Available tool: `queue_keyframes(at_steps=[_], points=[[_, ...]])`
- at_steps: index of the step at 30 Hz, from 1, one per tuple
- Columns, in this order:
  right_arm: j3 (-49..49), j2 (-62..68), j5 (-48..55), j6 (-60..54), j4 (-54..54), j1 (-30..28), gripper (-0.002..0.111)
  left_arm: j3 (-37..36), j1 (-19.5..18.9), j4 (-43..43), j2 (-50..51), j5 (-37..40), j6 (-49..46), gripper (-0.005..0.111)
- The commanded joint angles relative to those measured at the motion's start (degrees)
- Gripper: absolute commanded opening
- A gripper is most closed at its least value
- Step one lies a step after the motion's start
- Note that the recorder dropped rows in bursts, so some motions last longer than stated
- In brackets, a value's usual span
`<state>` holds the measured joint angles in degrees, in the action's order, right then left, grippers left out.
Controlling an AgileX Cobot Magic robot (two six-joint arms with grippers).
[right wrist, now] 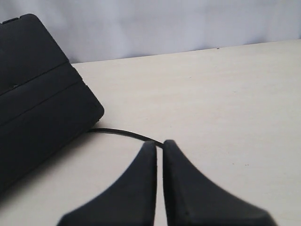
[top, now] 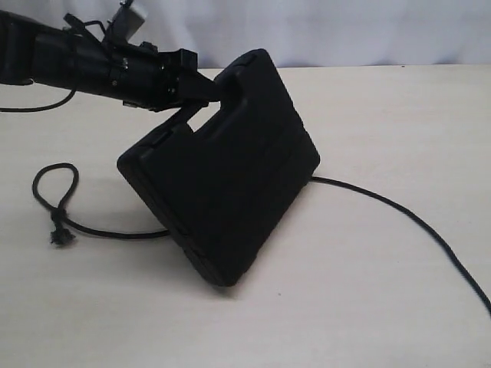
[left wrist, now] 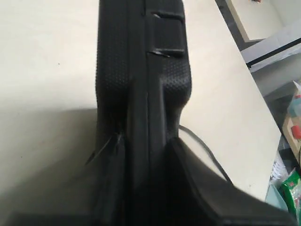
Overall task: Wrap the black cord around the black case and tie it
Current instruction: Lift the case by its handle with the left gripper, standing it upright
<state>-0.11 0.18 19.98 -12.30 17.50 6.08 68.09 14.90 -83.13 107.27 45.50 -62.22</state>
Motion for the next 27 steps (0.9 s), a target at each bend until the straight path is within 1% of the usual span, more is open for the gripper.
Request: queue_keyframes(at_steps=[1, 5, 12, 20, 27], points=[[0.1, -0.2, -0.4, 0.3, 0.0, 0.0, 0.004, 0.1, 3.0, 1.6, -1.9, -2.4, -0.3, 0.000], [0.1, -0.2, -0.4, 0.3, 0.0, 0.0, 0.004, 0.1, 6.4, 4.6, -1.9, -6.0, -0.3, 0.000], [0.1, -0.2, -0.4, 0.3, 0.0, 0.0, 0.004, 0.2, 11.1, 5.2, -2.9, -13.4, -0.4, 0.000], [0.1, -0.2, -0.4, 0.3, 0.0, 0.0, 0.004, 1.4, 13.5, 6.6, -6.4, -19.2, -0.3, 0.000], [0.1, -0.2, -0.4, 0.3, 0.0, 0.0, 0.004, 1.4, 14.5, 6.9, -7.4, -19.2, -0.3, 0.000]])
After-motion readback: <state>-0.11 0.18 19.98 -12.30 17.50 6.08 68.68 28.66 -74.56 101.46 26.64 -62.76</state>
